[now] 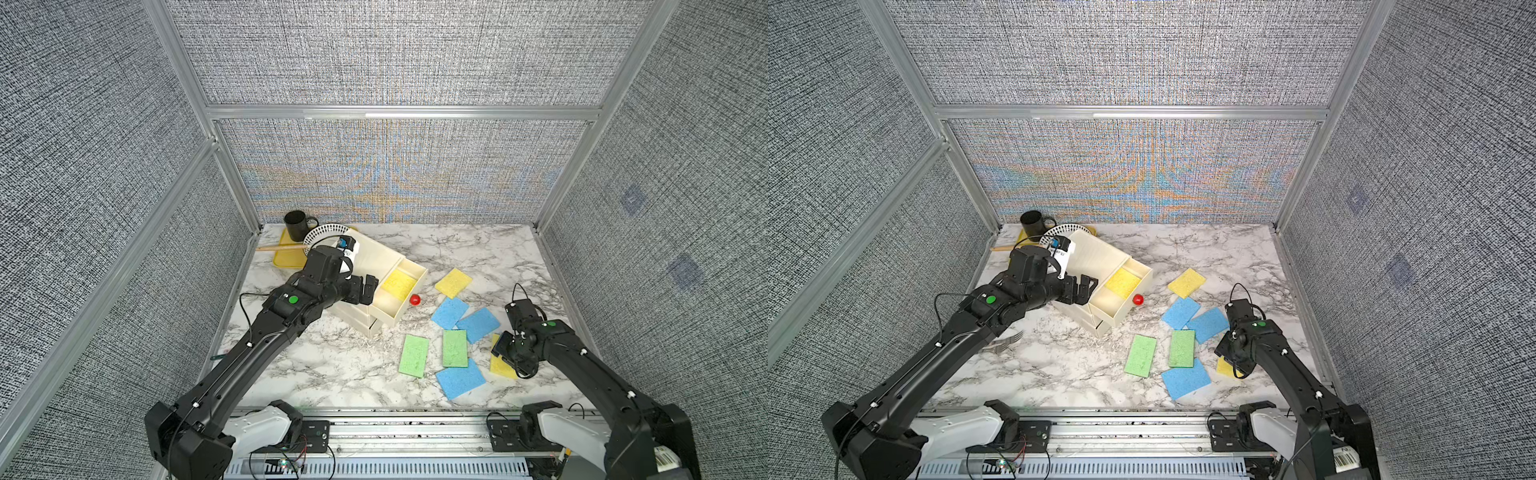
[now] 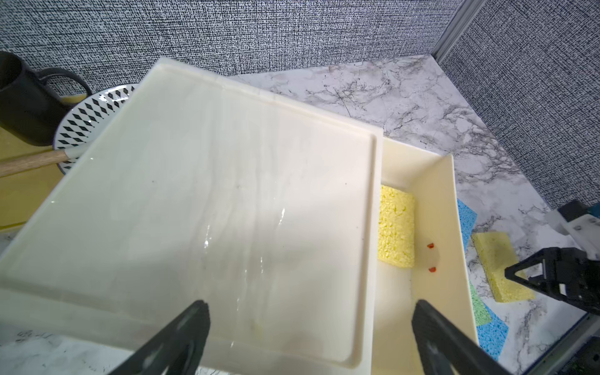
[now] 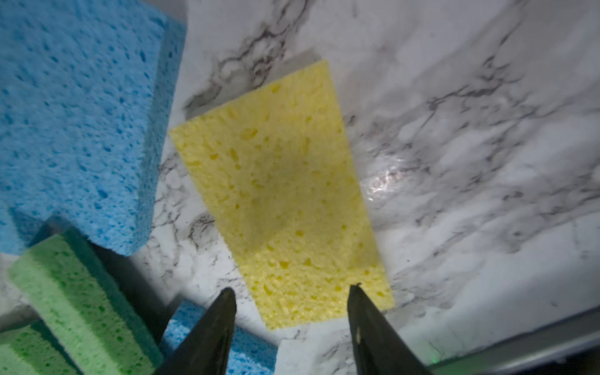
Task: Please put the sticky notes in the drawer by color
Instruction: Place the sponge in the drawer, then pick up the sponge from the center of the board.
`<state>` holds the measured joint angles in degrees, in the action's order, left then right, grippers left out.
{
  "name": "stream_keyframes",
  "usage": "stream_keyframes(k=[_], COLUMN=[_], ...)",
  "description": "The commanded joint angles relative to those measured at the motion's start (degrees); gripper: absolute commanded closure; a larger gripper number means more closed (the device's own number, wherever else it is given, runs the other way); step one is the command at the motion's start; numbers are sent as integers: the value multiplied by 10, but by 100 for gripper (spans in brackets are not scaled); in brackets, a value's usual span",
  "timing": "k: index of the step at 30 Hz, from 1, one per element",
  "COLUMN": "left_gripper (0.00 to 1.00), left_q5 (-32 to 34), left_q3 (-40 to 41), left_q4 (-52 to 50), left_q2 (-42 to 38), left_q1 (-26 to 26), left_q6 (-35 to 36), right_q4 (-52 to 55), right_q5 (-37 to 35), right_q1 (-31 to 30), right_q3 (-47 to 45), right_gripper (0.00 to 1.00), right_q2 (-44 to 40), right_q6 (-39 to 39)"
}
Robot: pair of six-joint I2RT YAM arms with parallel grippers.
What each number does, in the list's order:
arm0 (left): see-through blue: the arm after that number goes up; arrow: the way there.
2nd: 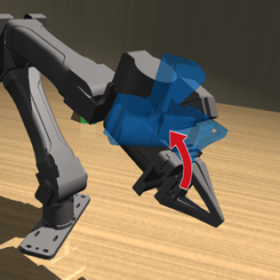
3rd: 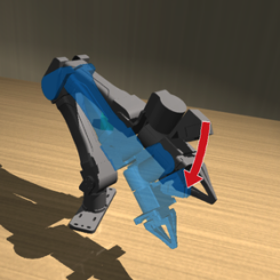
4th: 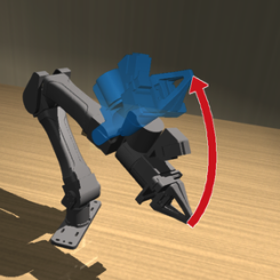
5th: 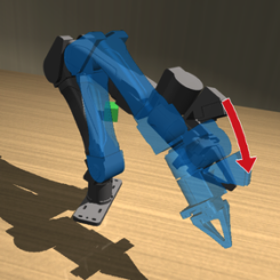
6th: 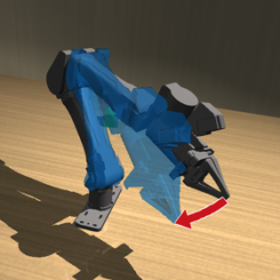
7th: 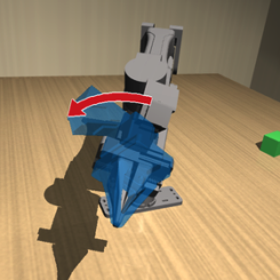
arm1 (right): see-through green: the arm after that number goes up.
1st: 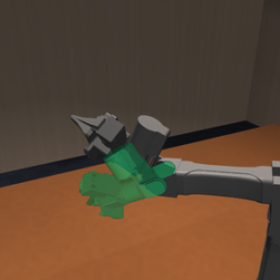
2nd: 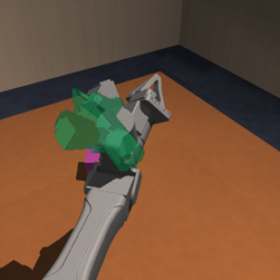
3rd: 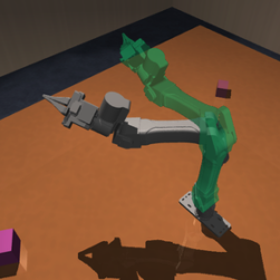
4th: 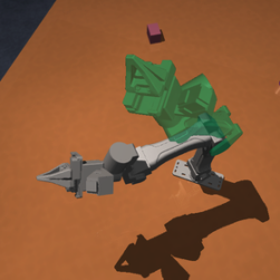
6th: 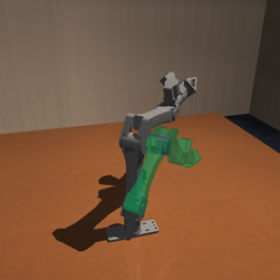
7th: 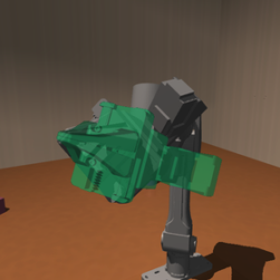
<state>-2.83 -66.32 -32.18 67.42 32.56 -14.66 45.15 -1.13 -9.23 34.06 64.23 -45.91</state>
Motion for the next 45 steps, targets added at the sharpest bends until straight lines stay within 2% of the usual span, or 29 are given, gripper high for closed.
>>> stream_keyframes(k=[1,6,9,12,15,20,27,34,36,38,41,43,45], left_gripper=[1,1,1,1,1,1,1,0,0,0,0,0,0], left_q5=[-11,-9,-9,-10,-13,-26,-43,-41,-18,10,35,60,40], left_q3=[-5,-5,-5,-5,-6,-6,-1,6,4,-1,-5,9,31], left_q4=[13,13,13,12,12,11,22,34,27,12,-16,-17,2], left_q2=[2,2,5,7,10,14,11,6,5,8,2,-20,-45], left_q1=[0,0,0,0,0,0,5,22,31,38,38,38,38], left_q6=[1,3,3,4,5,7,14,16,13,17,11,-20,-30], right_q4=[-60,-134,-141,-108,-49,6,-57,-90,-104,-117,-107,-79,-46], right_q5=[32,103,112,98,54,-11,17,32,34,41,48,42,39], right_q1=[0,-4,-17,-26,-27,-18,-8,-5,-5,-5,-6,-9,-9], right_q3=[-19,-31,-4,34,56,29,-64,-74,-82,-91,-88,-65,-29], right_gripper=[42,43,43,43,42,41,43,46,50,57,87,100,100], right_q2=[15,12,13,11,-11,-36,-81,-32,-22,-22,-42,-76,-113], right_q6=[8,17,23,29,26,10,1,12,11,8,6,4,7])
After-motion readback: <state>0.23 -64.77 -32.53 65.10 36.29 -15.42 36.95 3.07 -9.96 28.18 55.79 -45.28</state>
